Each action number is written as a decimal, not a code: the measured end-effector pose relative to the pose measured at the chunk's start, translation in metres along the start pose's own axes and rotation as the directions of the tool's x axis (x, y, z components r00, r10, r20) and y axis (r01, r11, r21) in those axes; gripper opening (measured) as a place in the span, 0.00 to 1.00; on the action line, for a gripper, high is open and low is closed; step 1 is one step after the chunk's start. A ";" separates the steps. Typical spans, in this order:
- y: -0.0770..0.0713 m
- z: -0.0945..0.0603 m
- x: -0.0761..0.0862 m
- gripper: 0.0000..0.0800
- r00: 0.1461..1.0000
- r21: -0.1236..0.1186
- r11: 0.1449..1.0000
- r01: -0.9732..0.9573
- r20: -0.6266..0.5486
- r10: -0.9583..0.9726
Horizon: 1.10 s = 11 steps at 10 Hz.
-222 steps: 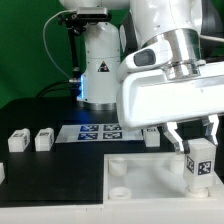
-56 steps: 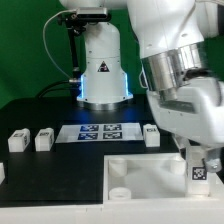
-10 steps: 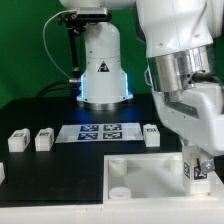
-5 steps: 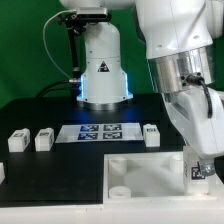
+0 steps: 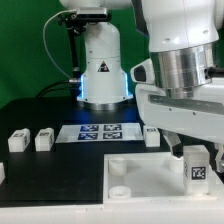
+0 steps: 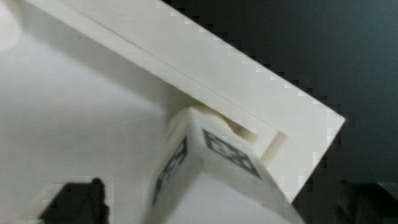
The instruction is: Assemble one leg
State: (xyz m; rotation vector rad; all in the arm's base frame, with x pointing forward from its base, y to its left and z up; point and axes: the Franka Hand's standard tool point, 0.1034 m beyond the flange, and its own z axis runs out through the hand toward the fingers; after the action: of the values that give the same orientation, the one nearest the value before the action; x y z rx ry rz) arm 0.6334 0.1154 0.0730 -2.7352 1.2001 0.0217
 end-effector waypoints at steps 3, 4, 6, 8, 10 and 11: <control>0.001 -0.003 0.006 0.81 0.925 -0.039 0.924 0.380 -0.017 -0.381; -0.001 -0.006 0.009 0.81 0.859 -0.058 0.858 0.510 -0.023 -0.512; -0.002 -0.005 0.012 0.81 0.677 -0.071 0.678 0.731 -0.039 -0.735; -0.002 -0.005 0.012 0.80 0.715 -0.069 0.715 0.695 -0.041 -0.698; -0.002 -0.005 0.011 0.37 0.799 -0.060 0.801 0.596 -0.049 -0.599; -0.002 -0.005 0.012 0.37 0.855 -0.056 0.857 0.512 -0.056 -0.515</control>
Offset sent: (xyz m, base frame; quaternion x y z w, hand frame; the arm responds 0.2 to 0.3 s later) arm 0.0192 -0.0087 0.0086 -0.0588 0.0268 -0.3830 0.9215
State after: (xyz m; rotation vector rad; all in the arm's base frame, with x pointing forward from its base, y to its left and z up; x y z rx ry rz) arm 0.6424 0.1074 0.0770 -3.0180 0.4422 -0.1135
